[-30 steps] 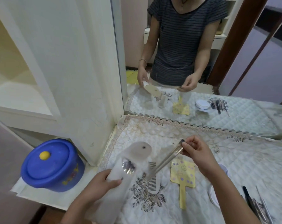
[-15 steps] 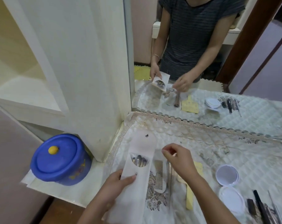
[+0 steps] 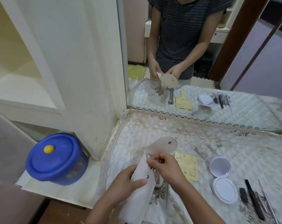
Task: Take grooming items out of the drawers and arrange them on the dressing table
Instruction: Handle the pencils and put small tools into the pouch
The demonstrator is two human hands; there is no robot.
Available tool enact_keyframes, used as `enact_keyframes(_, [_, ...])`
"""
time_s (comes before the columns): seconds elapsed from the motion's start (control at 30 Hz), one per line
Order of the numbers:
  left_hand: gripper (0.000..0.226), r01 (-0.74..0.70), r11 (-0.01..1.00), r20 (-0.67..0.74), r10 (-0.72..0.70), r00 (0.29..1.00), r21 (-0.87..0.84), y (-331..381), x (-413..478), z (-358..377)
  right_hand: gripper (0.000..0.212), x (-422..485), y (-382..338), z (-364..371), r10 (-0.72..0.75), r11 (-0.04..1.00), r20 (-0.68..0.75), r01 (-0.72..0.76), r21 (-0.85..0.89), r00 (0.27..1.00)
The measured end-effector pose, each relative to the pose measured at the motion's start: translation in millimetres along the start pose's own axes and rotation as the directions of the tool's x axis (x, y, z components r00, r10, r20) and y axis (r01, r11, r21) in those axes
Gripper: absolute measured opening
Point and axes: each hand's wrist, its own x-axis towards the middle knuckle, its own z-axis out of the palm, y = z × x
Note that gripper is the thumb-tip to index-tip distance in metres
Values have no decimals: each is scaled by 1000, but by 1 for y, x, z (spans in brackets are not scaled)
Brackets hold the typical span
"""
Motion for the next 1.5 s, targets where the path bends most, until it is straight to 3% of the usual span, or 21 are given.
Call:
enact_keyframes(0.1, [35, 18, 1000, -1, -18, 1000, -10, -3, 0, -2, 12, 3, 2, -8, 34, 989, -74, -22, 148, 997])
enact_keyframes(0.23, [26, 19, 999, -19, -19, 1000, 32, -11, 1, -10, 19, 18, 4, -33, 109, 928, -371, 39, 371, 922])
enact_keyframes(0.37, [20, 42, 999, -120, -45, 992, -21, -19, 1, -18, 24, 26, 6, -65, 72, 931, -600, 162, 327, 797])
enact_keyframes(0.57, [20, 81, 962, -104, -111, 988, -259, -19, 0, -17, 6, 38, 48, -68, 100, 987, -362, -137, -80, 927])
enact_keyframes(0.63, [25, 81, 952, -90, -113, 990, -297, -17, -2, -17, 24, 39, 55, -59, 107, 958, -337, -187, -215, 935])
enact_keyframes(0.73, [20, 85, 943, -82, -117, 990, -323, -16, -5, -18, 38, 40, 45, -47, -34, 933, -302, -78, -351, 953])
enact_keyframes(0.87, [20, 99, 936, -37, -118, 992, -339, -12, -8, -17, 37, 35, 0, -28, -99, 995, -117, 101, 16, 988])
enact_keyframes(0.93, [17, 95, 934, -35, -114, 993, -344, -9, -10, -15, 34, 34, -15, -21, -177, 982, -38, 179, 66, 983])
enact_keyframes(1.1, [12, 100, 908, -42, -128, 991, -407, -2, -6, -9, 9, 25, -22, -15, -375, 913, 4, 370, -172, 927])
enact_keyframes(1.27, [17, 126, 883, -78, -180, 981, -453, 3, 4, -5, 34, 3, 6, 3, -496, 726, 197, 529, -440, 845])
enact_keyframes(1.4, [10, 147, 882, -71, -200, 977, -448, 5, 5, 1, 24, -1, 21, 7, -598, 553, 147, 538, -636, 788])
enact_keyframes(1.5, [10, 164, 870, -44, -208, 977, -465, 5, 7, 2, 20, -3, 24, 10, -620, 497, 163, 544, -676, 768])
